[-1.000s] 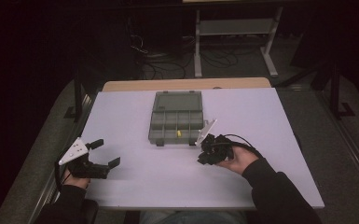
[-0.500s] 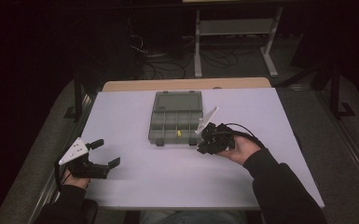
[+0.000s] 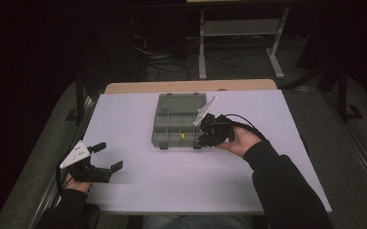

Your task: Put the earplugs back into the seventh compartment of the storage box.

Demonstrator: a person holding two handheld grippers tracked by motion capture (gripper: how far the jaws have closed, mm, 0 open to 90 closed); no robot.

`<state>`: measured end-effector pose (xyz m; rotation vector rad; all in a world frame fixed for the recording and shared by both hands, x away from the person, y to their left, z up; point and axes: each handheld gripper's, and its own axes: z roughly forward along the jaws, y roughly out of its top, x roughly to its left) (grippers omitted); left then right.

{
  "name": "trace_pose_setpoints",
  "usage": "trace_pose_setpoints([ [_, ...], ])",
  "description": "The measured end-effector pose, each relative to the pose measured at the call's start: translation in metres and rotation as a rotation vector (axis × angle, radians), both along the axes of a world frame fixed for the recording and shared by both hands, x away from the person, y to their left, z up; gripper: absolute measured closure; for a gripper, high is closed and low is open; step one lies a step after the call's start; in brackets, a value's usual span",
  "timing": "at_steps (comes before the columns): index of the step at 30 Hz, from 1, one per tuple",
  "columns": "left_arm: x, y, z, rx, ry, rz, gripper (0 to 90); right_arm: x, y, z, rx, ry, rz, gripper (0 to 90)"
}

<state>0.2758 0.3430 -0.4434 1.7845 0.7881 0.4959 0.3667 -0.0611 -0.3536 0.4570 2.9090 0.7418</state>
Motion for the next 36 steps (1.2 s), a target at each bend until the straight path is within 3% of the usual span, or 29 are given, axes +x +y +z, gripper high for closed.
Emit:
trace_pose_setpoints([
  [10,0.0,0.0,0.0,-0.002,0.0,-0.002,0.0,0.018,0.016,0.005,-0.019,0.001,-0.009,79.1],
  [24,0.0,0.0,0.0,-0.007,0.0,-0.003,0.0,0.046,0.022,-0.007,-0.022,0.028,-0.059,79.1],
  [36,0.0,0.0,0.0,-0.01,-0.001,-0.007,0.0,0.06,0.036,-0.021,-0.044,0.048,-0.067,79.1],
])
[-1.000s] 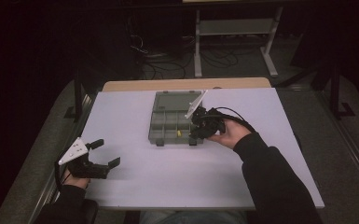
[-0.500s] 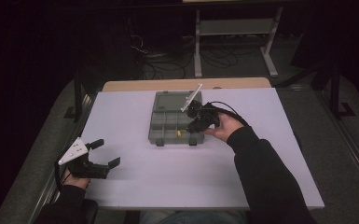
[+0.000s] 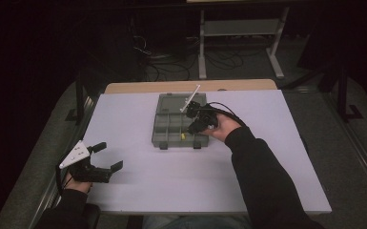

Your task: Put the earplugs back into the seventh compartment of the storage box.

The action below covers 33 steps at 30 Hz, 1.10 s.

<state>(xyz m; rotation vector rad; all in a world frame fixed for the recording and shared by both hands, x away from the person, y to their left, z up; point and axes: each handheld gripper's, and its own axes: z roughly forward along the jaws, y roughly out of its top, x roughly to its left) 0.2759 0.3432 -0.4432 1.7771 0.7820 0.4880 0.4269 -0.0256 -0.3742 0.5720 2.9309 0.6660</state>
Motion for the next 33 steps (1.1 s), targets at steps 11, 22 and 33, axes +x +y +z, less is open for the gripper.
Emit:
trace_pose_setpoints([
  [11,0.0,0.0,0.0,0.0,0.0,0.0,0.0,0.01,0.009,-0.017,-0.011,0.016,-0.014,79.1],
  [22,0.0,0.0,0.0,0.001,0.001,-0.001,0.0,0.012,0.005,-0.013,0.012,-0.021,-0.064,53.7],
  [33,0.0,0.0,0.0,0.005,0.002,-0.001,0.0,0.001,-0.011,0.007,0.051,-0.076,-0.112,14.0],
])
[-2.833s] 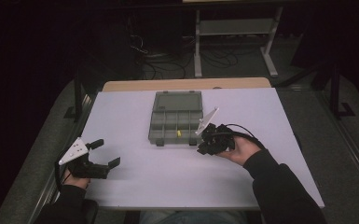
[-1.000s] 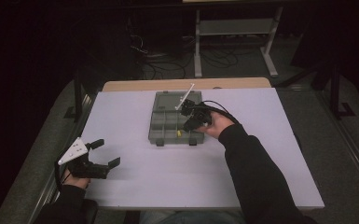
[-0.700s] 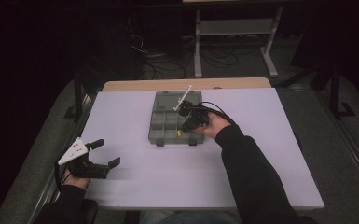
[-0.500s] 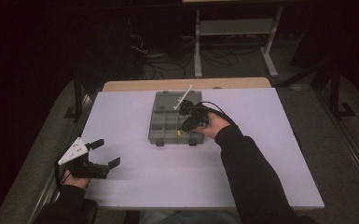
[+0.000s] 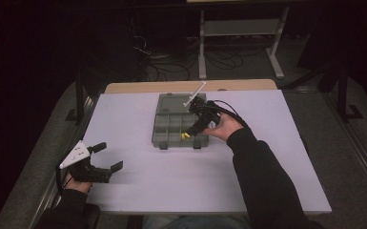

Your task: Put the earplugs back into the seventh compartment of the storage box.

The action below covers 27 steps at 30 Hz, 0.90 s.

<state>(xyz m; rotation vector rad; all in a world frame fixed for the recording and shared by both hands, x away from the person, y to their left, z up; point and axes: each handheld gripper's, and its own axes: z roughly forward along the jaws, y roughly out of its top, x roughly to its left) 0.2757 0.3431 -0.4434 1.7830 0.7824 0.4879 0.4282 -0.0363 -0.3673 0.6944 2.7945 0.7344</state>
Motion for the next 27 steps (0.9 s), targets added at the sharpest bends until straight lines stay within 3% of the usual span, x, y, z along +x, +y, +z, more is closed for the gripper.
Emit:
trace_pose_setpoints([
  [7,0.0,0.0,0.0,0.003,-0.001,0.001,0.0,-0.006,-0.01,0.005,0.021,0.007,-0.012,12.3],
  [15,0.0,0.0,0.0,0.004,-0.001,0.003,0.0,-0.019,-0.022,0.012,0.063,-0.021,-0.014,0.9],
  [27,0.0,0.0,0.0,0.005,-0.001,0.004,0.0,-0.043,-0.05,0.014,0.131,-0.043,-0.033,0.6],
])
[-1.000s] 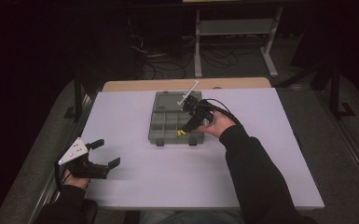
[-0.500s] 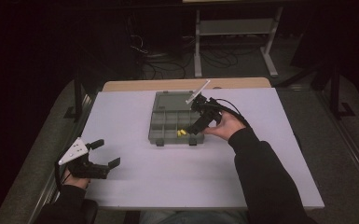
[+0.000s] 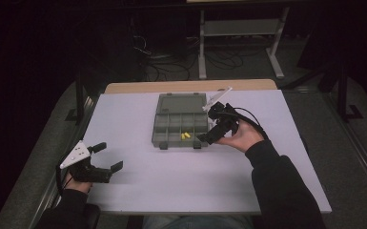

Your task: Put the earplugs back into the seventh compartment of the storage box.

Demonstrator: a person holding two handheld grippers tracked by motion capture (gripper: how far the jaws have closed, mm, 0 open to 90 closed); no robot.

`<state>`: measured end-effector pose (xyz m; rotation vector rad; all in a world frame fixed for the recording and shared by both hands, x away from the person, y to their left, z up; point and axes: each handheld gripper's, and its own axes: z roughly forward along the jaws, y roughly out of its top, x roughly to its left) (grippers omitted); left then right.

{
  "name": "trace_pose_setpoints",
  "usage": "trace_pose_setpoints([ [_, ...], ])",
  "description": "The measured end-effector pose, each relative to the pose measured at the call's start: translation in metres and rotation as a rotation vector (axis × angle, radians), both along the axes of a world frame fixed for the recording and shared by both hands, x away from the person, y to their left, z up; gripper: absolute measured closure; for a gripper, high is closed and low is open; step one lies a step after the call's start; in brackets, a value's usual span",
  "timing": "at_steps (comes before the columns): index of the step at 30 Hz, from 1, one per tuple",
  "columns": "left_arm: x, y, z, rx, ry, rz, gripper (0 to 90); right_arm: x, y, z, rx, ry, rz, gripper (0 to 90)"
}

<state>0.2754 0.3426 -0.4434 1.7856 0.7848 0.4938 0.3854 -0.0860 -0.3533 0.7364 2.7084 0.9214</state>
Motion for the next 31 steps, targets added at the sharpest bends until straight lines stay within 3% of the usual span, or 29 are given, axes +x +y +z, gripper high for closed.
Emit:
trace_pose_setpoints([
  [13,0.0,0.0,0.0,0.002,0.0,0.0,0.0,-0.024,-0.035,-0.015,0.042,-0.013,-0.048,0.3],
  [21,0.0,0.0,0.0,0.001,-0.001,0.0,0.0,-0.041,-0.067,-0.027,0.117,-0.003,-0.097,0.2],
  [31,0.0,0.0,0.0,0.003,-0.002,-0.001,0.0,-0.045,-0.075,-0.03,0.135,-0.004,-0.11,0.2],
])
